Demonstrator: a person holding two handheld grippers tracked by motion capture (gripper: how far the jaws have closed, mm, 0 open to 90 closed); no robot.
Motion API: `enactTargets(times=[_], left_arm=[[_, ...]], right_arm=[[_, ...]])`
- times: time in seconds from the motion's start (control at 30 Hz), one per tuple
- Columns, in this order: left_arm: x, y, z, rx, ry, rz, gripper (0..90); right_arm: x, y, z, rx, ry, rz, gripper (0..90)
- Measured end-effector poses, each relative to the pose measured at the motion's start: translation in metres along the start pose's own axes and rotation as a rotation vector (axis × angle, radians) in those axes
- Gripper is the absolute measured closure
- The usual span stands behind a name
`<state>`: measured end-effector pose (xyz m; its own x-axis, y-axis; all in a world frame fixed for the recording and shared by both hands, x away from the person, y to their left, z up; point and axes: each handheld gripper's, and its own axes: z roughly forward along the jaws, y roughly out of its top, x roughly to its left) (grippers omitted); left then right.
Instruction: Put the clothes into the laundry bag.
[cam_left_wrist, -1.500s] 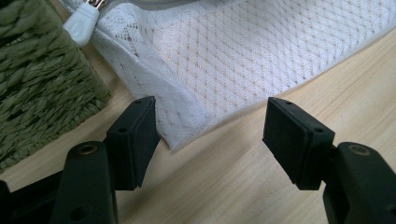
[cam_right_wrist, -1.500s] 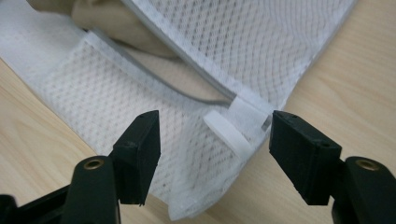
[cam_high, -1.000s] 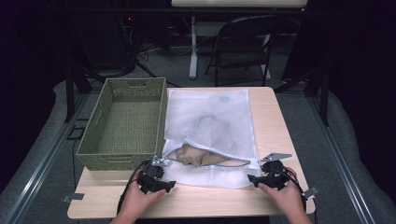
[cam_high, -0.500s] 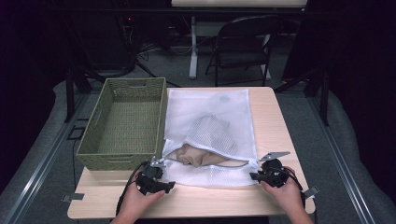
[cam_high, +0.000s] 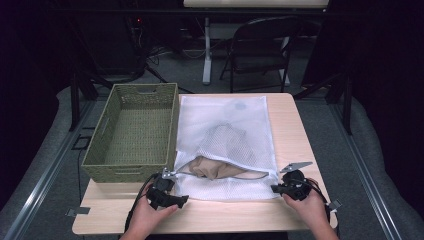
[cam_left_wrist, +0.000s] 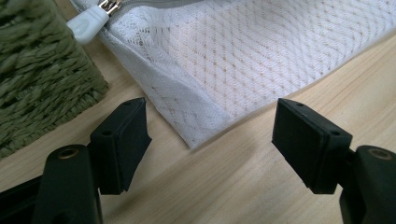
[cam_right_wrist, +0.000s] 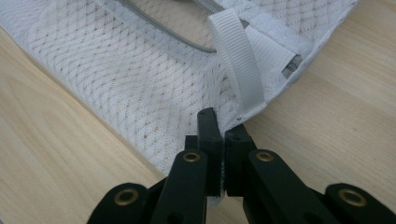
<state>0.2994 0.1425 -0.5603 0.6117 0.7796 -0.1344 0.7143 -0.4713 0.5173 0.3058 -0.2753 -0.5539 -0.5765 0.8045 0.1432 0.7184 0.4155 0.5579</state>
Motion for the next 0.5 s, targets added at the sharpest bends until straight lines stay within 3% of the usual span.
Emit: enactTargets(times=[0.33, 0.5], left_arm=[[-0.001, 0.005, 0.007, 0.008, -0.010, 0.014, 26.4], [-0.004, 0.009, 0.012, -0.004, 0.005, 0.014, 26.3]], right_arm=[[0.002, -0.003, -0.002, 0.013, -0.014, -0.008, 88.6], [0.002, -0.006, -0.003, 0.010, -0.024, -0.005, 88.5]])
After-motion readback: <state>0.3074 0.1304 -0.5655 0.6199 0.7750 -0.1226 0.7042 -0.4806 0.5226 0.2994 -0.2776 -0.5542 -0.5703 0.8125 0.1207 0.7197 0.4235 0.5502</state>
